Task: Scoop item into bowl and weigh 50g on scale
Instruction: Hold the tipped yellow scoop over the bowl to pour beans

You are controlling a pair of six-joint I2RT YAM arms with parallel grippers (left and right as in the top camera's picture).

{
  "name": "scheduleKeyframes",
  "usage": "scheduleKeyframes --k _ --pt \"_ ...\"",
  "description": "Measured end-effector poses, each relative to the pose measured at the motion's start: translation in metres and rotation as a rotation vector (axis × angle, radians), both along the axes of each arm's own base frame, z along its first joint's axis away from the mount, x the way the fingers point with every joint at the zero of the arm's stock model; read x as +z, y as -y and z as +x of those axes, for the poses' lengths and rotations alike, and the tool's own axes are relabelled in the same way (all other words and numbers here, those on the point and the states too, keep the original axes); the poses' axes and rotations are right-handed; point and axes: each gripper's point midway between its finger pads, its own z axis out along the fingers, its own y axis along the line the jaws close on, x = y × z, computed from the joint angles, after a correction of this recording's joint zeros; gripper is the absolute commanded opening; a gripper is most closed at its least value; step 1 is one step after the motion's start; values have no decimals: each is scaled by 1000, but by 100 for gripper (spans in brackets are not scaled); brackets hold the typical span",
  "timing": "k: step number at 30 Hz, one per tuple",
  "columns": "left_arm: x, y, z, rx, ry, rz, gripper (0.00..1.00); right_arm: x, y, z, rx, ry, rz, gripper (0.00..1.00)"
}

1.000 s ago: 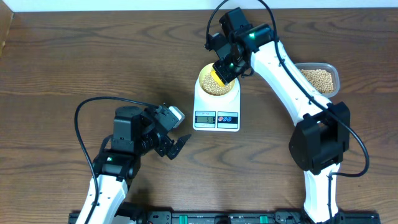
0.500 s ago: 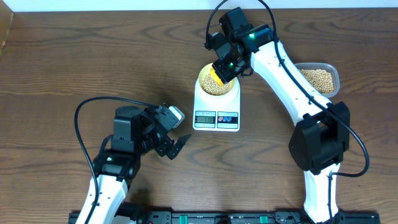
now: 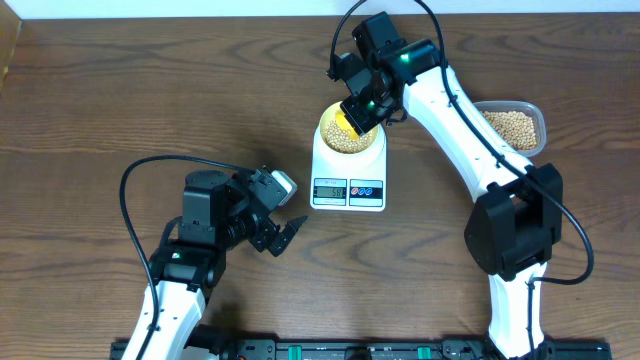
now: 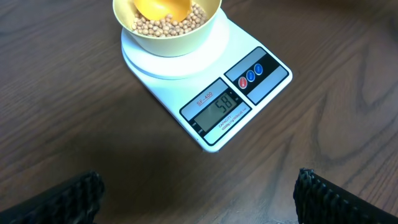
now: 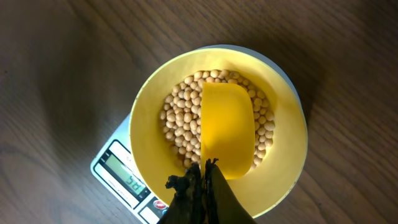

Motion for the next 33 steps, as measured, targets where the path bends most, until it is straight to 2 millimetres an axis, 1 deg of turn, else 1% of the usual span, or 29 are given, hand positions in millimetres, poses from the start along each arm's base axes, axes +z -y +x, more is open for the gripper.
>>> scheduleKeyframes --k 9,14,19,23,25,28,33 --pt "0 0 0 0 0 0 99 1 -12 -8 28 -22 35 1" --pt "0 0 0 0 0 0 99 2 -14 -10 34 -33 51 1" --pt "0 0 0 0 0 0 99 3 -10 -8 9 -47 71 1" --pt "0 0 0 0 0 0 99 5 5 0 -34 -56 85 1" --pt "0 0 0 0 0 0 99 11 12 4 -50 -49 101 1" --pt "0 0 0 0 0 0 99 28 17 6 -63 -30 136 1" --pt "0 0 0 0 0 0 99 52 15 2 -48 -6 194 1"
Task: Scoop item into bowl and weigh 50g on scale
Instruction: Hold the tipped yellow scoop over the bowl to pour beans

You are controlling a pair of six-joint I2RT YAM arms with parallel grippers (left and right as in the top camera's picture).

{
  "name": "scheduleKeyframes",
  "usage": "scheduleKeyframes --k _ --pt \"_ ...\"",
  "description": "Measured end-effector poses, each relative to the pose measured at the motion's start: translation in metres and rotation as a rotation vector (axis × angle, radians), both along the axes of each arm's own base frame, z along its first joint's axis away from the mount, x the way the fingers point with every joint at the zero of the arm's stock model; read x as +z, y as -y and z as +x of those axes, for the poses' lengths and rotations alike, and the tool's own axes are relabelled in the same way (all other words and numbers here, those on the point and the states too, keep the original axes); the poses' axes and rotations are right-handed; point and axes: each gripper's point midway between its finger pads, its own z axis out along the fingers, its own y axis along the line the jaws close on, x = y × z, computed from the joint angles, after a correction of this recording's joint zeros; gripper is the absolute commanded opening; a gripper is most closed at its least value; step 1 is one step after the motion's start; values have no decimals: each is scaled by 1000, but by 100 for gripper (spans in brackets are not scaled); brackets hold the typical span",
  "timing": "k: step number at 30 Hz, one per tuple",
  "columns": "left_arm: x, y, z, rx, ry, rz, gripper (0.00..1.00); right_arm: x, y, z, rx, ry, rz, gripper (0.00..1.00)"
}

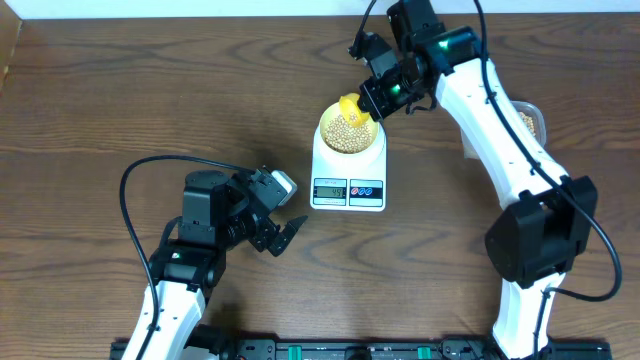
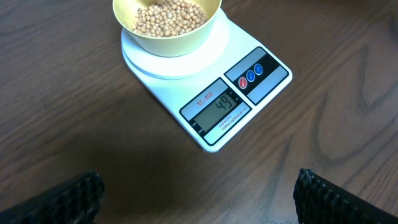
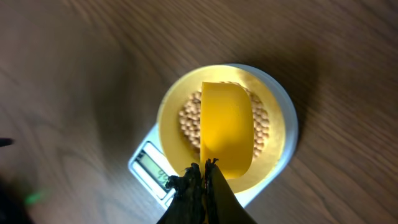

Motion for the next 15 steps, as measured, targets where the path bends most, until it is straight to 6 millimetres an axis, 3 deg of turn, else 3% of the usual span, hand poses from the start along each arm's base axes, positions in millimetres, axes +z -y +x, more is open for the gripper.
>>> scheduleKeyframes --k 7,15 --pt "0 0 0 0 0 0 99 8 -7 -6 21 -20 63 1" --pt "0 0 0 0 0 0 99 18 13 1 -32 -23 85 1"
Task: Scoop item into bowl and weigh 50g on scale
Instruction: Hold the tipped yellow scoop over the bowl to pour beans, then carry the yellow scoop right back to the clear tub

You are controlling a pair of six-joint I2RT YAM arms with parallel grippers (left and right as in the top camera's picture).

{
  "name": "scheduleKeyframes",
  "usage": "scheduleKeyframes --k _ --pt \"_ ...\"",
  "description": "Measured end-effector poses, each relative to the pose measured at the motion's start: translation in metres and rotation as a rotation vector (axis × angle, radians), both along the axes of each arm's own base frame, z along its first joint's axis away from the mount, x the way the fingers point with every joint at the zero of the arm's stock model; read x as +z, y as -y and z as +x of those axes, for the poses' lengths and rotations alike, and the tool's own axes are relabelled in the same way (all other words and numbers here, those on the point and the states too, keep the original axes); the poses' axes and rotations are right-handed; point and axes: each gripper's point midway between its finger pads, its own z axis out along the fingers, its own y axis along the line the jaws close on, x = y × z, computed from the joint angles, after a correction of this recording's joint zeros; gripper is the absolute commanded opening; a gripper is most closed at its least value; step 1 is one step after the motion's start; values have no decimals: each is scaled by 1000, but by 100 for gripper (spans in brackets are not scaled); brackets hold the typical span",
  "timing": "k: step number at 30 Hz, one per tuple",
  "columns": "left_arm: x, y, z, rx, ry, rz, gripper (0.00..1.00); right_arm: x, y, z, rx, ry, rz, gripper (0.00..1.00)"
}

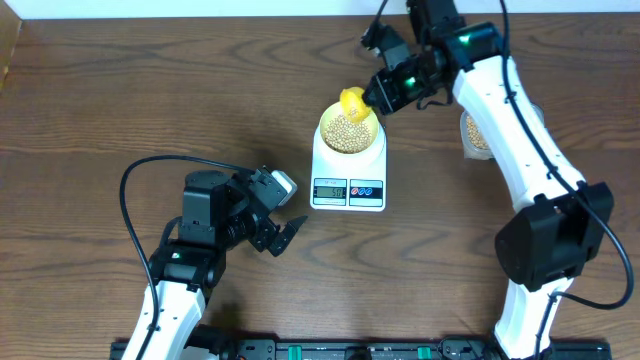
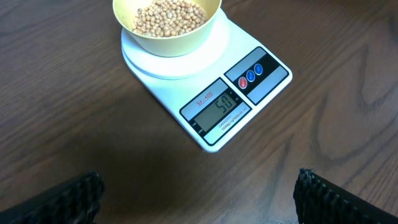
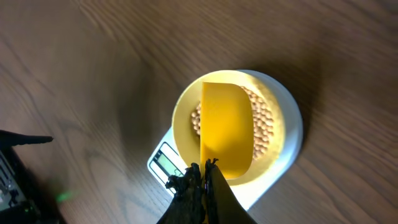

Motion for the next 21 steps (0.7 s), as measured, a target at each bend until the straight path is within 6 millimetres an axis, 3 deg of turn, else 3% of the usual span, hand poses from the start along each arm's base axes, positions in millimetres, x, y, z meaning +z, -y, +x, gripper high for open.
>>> scheduleKeyframes --k 11,16,21 --pt "0 0 0 0 0 0 99 2 7 3 -19 13 -16 1" --pt "0 0 0 0 0 0 99 13 2 -1 6 -26 97 1" --pt "0 0 0 0 0 0 100 29 27 9 -34 -68 244 1"
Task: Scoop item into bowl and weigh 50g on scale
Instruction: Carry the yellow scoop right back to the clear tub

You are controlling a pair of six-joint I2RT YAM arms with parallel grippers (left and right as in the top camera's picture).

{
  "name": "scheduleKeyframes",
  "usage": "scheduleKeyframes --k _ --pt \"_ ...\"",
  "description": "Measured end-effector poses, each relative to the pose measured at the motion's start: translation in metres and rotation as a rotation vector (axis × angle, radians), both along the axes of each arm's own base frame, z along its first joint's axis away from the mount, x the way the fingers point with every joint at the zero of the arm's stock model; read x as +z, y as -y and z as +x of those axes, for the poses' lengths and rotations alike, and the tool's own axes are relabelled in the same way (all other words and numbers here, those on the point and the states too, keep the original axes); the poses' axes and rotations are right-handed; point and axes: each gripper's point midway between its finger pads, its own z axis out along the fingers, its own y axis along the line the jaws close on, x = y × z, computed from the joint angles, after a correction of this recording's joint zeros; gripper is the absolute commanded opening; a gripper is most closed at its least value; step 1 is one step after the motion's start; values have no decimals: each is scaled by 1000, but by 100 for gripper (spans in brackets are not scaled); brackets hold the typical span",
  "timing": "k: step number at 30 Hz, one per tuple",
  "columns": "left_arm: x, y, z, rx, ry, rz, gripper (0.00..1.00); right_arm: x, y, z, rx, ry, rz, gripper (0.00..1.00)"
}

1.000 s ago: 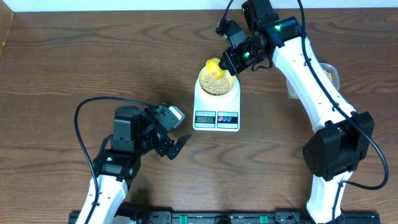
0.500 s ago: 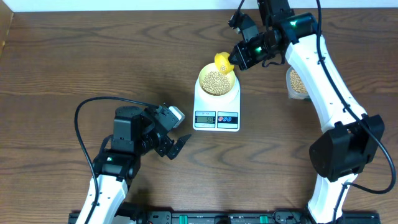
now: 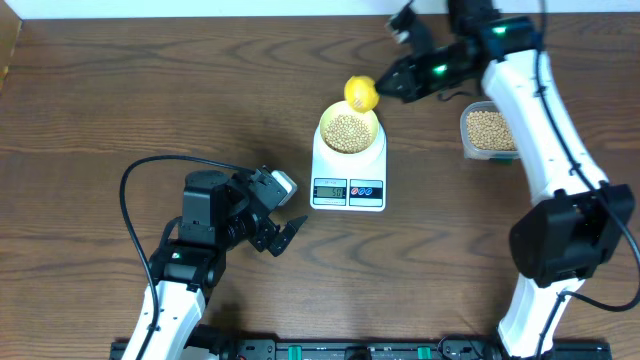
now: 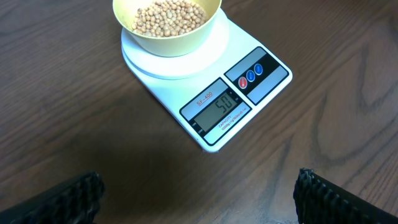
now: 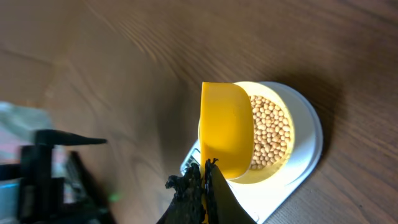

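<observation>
A yellow bowl [image 3: 348,131] of small beige beans stands on the white scale [image 3: 348,178]. The scale's display [image 4: 217,106] reads 50. My right gripper [image 5: 206,167] is shut on the handle of a yellow scoop [image 3: 361,93], held in the air just past the bowl's far rim. In the right wrist view the scoop [image 5: 226,129] looks empty and covers the bowl's left half. My left gripper [image 3: 285,235] stands open over bare wood to the left of the scale's front, with only its fingertips [image 4: 311,190] showing in its own view.
A clear tub [image 3: 489,131] of the same beans sits on the table to the right of the scale, beside my right arm. The table's far edge runs along the top of the overhead view.
My right gripper has moved up and to the right with the scoop, so the scoop is now beyond the bowl's far rim. The display still reads 50. The left arm is unchanged.
First the scoop lay in the bowl's beans and the display read 58. Then it was lifted above the bowl and the reading was 49, then 50. Each moment the right gripper stood higher and further right, uncovering the tub. The left arm stayed still throughout.
</observation>
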Motion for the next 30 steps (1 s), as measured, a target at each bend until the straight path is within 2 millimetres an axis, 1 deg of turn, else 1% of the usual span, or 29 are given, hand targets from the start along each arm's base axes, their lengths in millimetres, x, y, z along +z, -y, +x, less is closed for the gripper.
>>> scheduleKeyframes --k 1,5,6,8,9,10,16,18,19,21,23,25,27,30 --pt "0 0 0 0 0 0 99 3 6 2 -9 -5 25 1" --pt "0 0 0 0 0 0 99 14 45 15 -79 -20 113 1" --pt "0 0 0 0 0 0 99 16 58 18 -104 -26 131 1" --pt "0 0 0 0 0 0 99 18 78 21 -146 -40 149 1" --pt "0 0 0 0 0 0 99 18 95 22 -181 -56 159 1" --pt "0 0 0 0 0 0 99 18 101 22 -194 -62 161 1" --pt "0 0 0 0 0 0 99 9 173 13 -341 -137 147 1" --pt "0 0 0 0 0 0 99 1 197 8 -393 -162 105 1" --pt "0 0 0 0 0 0 99 -7 213 3 -429 -190 57 1" --pt "0 0 0 0 0 0 99 -18 233 -4 -473 -220 -22 1" --pt "0 0 0 0 0 0 99 -33 254 -13 -513 -251 -143 1" --pt "0 0 0 0 0 0 99 -42 265 -16 -527 -259 -238 1" --pt "0 0 0 0 0 0 99 -48 272 -18 -534 -262 -319 1" --pt "0 0 0 0 0 0 99 -56 275 -17 -533 -255 -456 1"
